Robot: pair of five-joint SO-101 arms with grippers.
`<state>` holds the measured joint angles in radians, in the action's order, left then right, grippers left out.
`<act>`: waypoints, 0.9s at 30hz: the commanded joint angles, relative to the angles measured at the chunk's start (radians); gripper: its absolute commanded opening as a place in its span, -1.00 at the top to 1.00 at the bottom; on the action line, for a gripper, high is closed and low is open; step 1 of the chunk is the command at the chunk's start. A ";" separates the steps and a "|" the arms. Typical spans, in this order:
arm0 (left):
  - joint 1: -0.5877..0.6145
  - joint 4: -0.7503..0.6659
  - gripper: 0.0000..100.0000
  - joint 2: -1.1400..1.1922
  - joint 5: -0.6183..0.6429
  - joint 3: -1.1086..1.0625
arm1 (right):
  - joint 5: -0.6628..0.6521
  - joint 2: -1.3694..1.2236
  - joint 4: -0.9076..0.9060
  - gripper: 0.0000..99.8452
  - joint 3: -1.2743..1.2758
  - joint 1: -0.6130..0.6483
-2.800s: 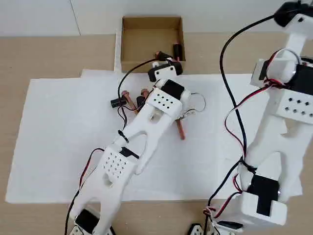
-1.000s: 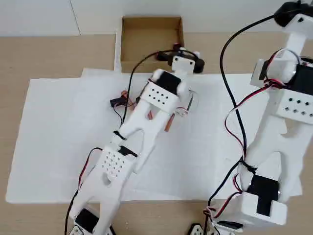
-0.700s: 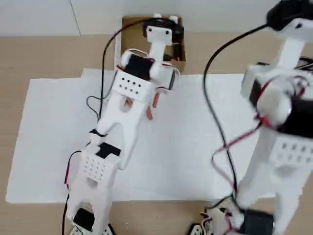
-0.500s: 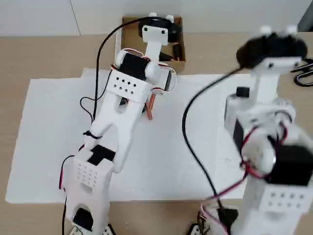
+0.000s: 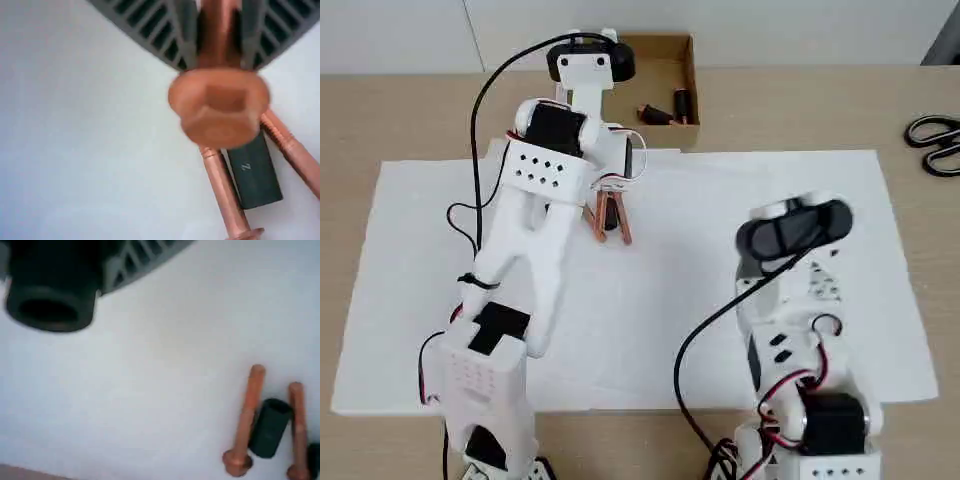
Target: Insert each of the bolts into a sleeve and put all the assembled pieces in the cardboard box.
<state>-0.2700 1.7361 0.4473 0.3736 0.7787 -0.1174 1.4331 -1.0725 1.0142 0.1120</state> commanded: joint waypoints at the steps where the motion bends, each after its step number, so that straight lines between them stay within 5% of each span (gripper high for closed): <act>1: -0.032 0.009 0.99 -0.075 0.032 -0.001 | -0.009 0.125 0.036 0.99 0.043 0.048; 19: -0.247 0.002 0.99 -0.080 0.358 0.271 | 0.040 0.255 0.203 0.99 0.351 0.056; 27: -0.259 0.018 0.99 -0.336 0.310 0.219 | 0.081 0.255 0.205 0.99 0.351 0.056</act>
<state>-0.5201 1.7377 0.2478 0.7096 1.0518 -0.0483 1.6771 -0.8930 1.3732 0.1642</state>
